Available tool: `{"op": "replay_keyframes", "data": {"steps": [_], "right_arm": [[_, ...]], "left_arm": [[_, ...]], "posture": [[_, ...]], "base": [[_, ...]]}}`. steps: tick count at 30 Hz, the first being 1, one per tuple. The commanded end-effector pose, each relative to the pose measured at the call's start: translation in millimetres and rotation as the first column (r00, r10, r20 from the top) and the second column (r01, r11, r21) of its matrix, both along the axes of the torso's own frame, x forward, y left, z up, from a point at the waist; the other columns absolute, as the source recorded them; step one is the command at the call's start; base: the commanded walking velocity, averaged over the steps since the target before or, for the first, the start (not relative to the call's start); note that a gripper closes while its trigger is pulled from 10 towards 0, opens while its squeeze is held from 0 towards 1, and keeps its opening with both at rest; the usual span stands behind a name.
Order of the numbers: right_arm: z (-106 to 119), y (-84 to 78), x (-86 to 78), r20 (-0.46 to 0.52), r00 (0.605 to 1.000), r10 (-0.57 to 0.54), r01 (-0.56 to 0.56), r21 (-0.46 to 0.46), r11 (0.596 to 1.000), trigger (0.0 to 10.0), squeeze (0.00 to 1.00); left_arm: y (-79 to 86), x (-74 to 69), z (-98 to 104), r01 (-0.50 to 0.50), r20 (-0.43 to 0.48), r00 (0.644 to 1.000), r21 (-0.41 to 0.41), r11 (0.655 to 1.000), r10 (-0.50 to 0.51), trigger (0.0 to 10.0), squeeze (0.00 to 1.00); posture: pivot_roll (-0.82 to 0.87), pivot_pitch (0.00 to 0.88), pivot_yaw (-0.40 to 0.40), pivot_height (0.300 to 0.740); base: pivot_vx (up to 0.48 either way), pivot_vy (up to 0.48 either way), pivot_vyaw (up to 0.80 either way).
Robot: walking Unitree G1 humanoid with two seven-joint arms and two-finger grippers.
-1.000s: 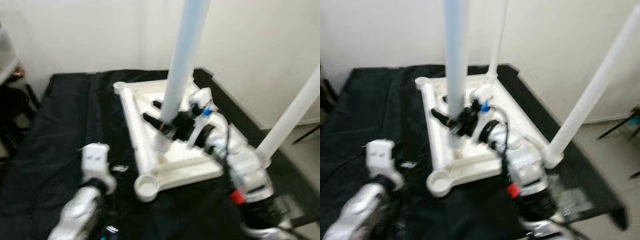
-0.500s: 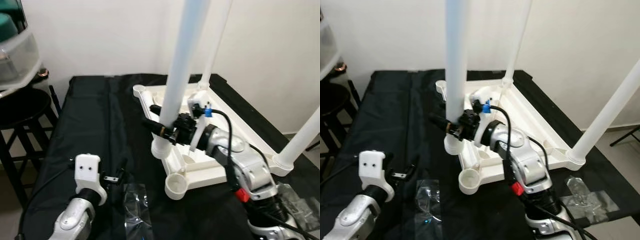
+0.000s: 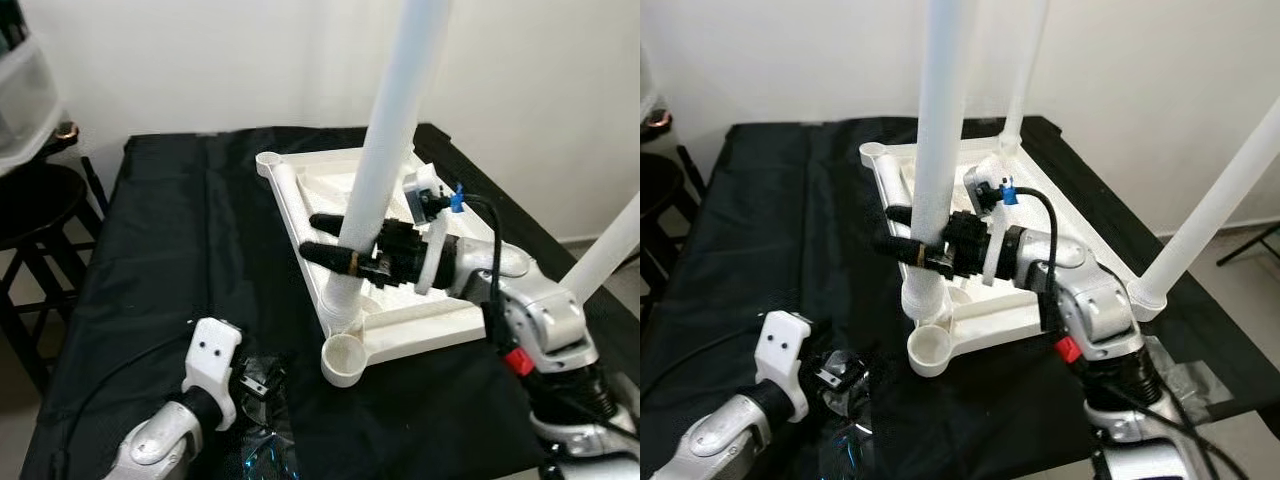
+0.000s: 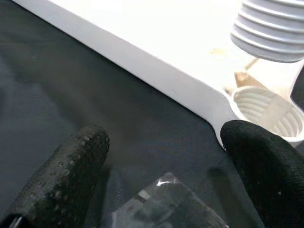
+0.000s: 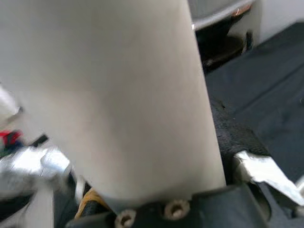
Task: Building children table
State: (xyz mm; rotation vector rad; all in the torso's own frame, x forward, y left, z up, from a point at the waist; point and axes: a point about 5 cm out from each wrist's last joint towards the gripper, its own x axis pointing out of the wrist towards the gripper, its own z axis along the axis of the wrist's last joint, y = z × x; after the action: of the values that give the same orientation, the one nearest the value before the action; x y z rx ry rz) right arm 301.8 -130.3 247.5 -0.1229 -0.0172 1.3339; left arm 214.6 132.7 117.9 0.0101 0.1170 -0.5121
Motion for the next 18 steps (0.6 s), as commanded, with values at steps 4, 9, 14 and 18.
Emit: {"op": "replay_keyframes", "data": {"steps": [4,9,14,18], "right_arm": [[20.7,-5.7,10.3,0.138,0.977,0.161,-0.155,-0.057,0.986,10.0,0.0],[29.3,5.5,7.2,0.173,0.947,0.271,-0.261,-0.078,0.962,10.0,0.0],[32.3,15.7,0.6,0.18,0.918,0.353,-0.342,-0.091,0.935,10.0,0.0],[32.7,33.9,-0.4,0.222,0.905,0.363,-0.35,-0.096,0.932,10.0,0.0]], "left_arm": [[9.2,9.5,10.5,-0.046,0.019,0.999,-0.035,0.998,0.046,10.0,0.0],[9.6,12.2,13.2,-0.075,0.025,0.997,-0.079,0.994,0.077,10.0,0.0],[11.9,12.4,13.5,-0.093,0.03,0.995,-0.068,0.993,0.096,10.0,0.0],[18.6,13.2,10.4,-0.148,0.033,0.988,-0.006,0.989,0.148,10.0,0.0]], "posture": [[-0.05,0.202,-0.082,0.74],[-0.05,0.201,-0.08,0.74],[-0.04,0.199,-0.08,0.74],[-0.02,0.161,-0.082,0.74]], "base": [[0.0,0.0,0.0],[0.0,0.0,0.0],[0.0,0.0,0.0],[0.0,0.0,0.0]]}}
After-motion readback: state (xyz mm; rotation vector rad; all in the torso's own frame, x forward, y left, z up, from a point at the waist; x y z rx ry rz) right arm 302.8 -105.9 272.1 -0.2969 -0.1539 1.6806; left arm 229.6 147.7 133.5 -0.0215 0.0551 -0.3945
